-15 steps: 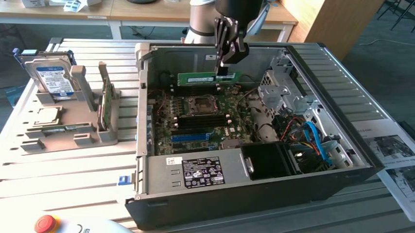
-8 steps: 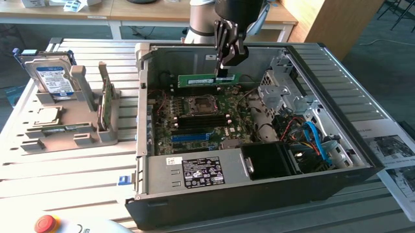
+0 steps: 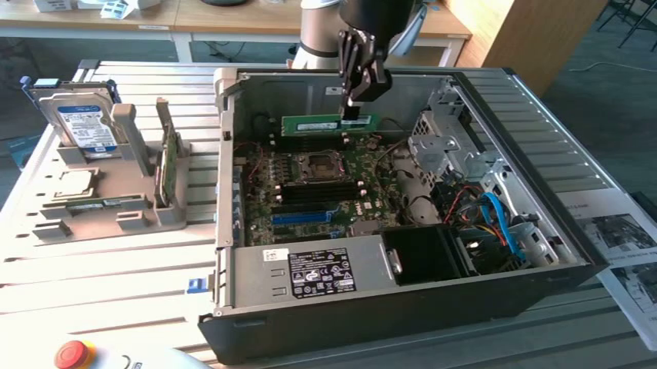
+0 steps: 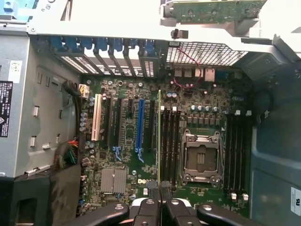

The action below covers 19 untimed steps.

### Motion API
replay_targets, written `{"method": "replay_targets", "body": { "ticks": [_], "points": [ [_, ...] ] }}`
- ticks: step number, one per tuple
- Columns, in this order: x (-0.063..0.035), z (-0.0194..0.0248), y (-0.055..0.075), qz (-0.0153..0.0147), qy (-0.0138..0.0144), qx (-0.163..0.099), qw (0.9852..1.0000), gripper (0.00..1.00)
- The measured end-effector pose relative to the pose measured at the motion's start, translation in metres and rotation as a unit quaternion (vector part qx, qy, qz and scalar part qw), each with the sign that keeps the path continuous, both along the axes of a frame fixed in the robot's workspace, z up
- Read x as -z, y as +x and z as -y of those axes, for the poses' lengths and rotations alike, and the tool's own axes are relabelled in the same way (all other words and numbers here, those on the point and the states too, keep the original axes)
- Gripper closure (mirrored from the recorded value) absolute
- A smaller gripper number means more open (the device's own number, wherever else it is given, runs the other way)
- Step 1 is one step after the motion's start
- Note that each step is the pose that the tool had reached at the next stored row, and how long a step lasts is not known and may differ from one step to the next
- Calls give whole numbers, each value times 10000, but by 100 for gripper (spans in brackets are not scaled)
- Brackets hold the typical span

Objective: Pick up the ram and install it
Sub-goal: 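Pick up the ram and move it above insertion slot, then insert the ram into the slot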

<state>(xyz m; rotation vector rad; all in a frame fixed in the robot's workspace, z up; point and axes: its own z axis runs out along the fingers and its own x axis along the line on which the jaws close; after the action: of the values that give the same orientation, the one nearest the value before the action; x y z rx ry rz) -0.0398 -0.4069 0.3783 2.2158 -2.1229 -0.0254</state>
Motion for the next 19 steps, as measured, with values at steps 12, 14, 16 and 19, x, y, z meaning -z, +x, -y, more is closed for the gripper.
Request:
{"method": "replay_targets", "body": {
  "ticks": [12,14,16,19],
  "points": [
    [9,-132,10,0,-1,12,10000,88],
    [9,-132,10,0,0,12,10000,88],
    [9,-133,9,0,0,13,10000,88],
    [9,-133,9,0,0,13,10000,88]
  ]
}}
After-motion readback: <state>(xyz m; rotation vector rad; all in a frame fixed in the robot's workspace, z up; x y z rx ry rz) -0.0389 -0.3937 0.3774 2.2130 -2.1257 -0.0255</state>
